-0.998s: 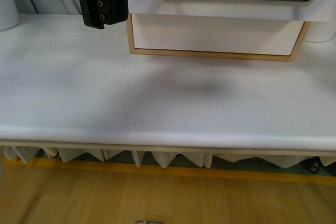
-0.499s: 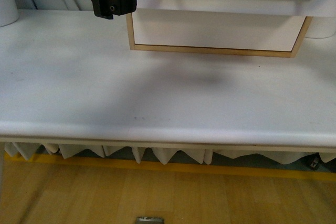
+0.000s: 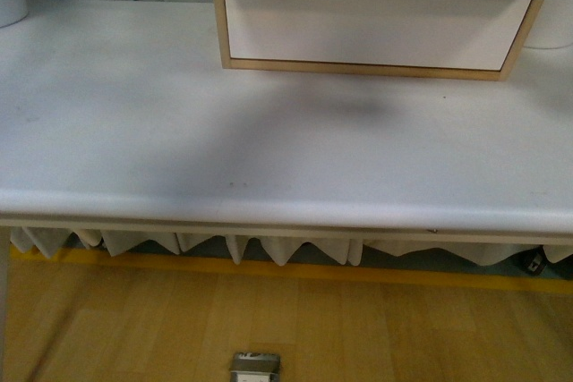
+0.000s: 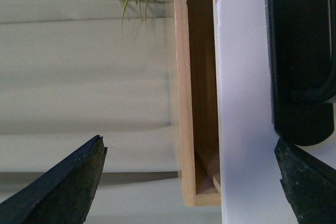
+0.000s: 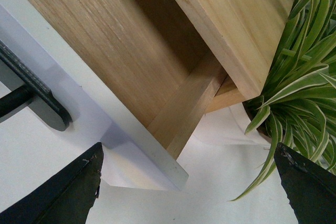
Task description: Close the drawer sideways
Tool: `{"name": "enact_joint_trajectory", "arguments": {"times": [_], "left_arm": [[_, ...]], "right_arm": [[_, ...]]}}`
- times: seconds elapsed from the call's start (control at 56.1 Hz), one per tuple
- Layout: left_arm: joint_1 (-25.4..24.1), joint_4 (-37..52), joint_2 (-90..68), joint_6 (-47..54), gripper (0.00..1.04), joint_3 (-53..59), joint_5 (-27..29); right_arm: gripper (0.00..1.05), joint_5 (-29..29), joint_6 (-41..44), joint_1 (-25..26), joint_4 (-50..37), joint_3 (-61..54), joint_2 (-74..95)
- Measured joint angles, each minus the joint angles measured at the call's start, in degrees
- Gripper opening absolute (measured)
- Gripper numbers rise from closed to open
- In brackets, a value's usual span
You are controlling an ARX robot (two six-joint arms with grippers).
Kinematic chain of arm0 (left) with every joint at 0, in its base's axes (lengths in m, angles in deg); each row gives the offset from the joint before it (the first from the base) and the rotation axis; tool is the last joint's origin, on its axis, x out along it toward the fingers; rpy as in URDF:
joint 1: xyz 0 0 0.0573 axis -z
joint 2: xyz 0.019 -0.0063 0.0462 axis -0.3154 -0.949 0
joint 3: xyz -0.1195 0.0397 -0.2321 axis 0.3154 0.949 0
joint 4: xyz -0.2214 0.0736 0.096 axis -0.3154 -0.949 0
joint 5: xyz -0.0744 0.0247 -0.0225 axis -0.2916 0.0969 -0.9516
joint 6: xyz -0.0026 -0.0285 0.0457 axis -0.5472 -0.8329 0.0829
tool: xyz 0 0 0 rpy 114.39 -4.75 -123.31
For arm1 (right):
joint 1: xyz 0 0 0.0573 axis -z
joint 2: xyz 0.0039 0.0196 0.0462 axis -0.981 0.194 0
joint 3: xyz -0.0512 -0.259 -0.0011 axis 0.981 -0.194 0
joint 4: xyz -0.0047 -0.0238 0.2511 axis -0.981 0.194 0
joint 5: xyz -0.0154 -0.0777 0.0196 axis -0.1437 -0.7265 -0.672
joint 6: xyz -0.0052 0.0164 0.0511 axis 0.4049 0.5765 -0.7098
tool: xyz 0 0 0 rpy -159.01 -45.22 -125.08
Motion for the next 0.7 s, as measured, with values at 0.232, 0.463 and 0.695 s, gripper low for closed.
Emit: {"name": "enact_joint_trajectory", "arguments": {"times": [0.232,0.463,0.695], "left_arm": [[-0.42,-0.90,-3.48,0.13,0.98,-4.37,0.04],[-0.87,-1.81,-8.07,0.24,0.98,-10.05,0.15],[-1.25,-2.45,-11.85,0.22,0.98,-14.80,0.37]], "right_arm": [[0.95,-0.17,-0.07,0.13,-0.87,3.21,3.41],[0.95,-0.50,-0.28,0.37,-2.01,6.58,7.08],[0.95,-0.98,-1.53,0.74,-4.35,8.85,10.34]]}}
